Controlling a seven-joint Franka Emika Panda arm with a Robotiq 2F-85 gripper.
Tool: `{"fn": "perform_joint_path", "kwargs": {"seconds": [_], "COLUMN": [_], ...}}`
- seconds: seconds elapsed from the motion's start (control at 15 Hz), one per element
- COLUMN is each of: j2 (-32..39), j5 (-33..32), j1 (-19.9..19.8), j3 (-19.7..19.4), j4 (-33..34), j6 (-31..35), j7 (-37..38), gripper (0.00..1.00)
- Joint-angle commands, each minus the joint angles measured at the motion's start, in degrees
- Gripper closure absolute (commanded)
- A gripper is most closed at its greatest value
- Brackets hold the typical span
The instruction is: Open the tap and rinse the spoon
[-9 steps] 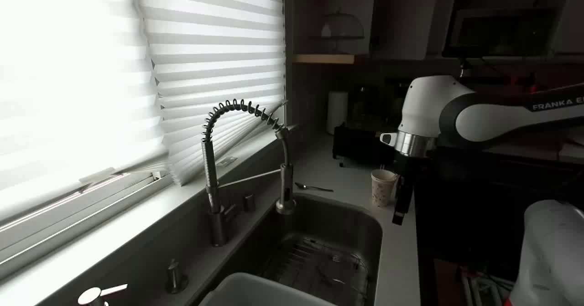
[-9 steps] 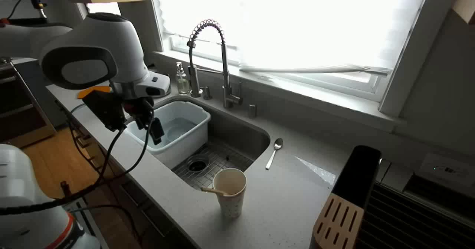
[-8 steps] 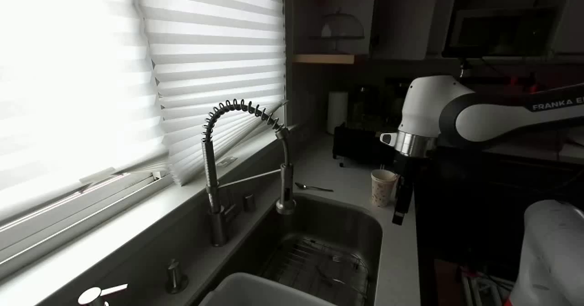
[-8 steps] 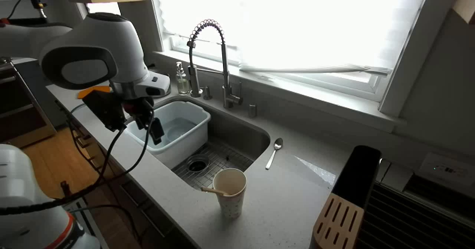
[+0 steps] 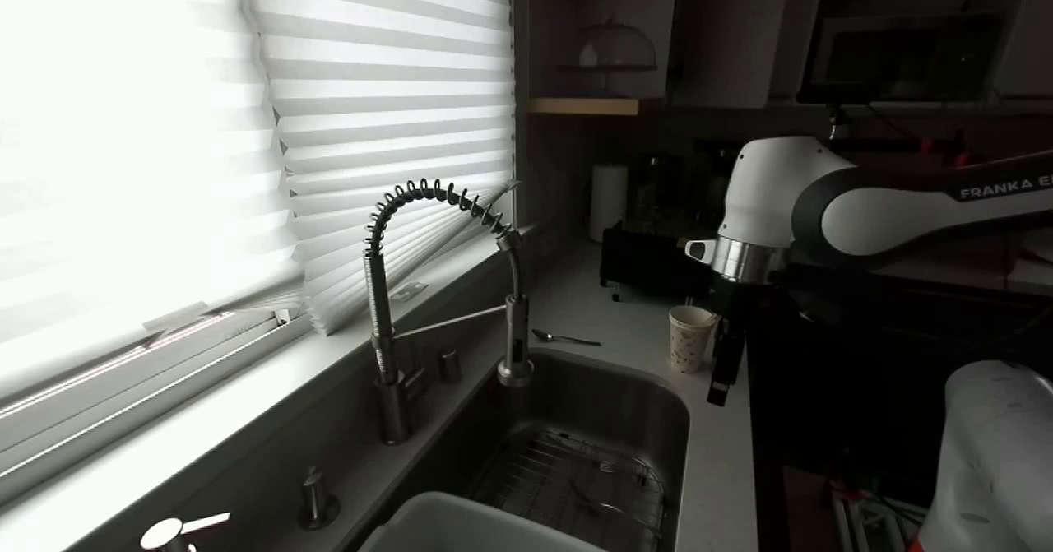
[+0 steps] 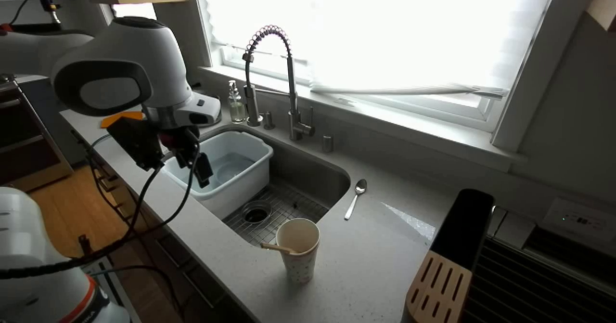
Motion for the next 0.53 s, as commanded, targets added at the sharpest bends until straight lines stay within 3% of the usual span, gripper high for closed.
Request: {"fn": "perform_joint_path", "kwargs": {"seconds": [0.0, 0.2, 0.47], "j2": [2.8, 8.1, 17.5], "j5": [-2.5, -8.7, -9.4], "j1": [-2.0, -4.4, -3.5], "j3": [1.1, 0.8, -2.8], "j4": [1.3, 4.6, 10.5], "j6": [4.3, 14.0, 26.5], "j7": [-0.3, -1.8, -6.7], "gripper": [0.00, 0.00, 0.00]}}
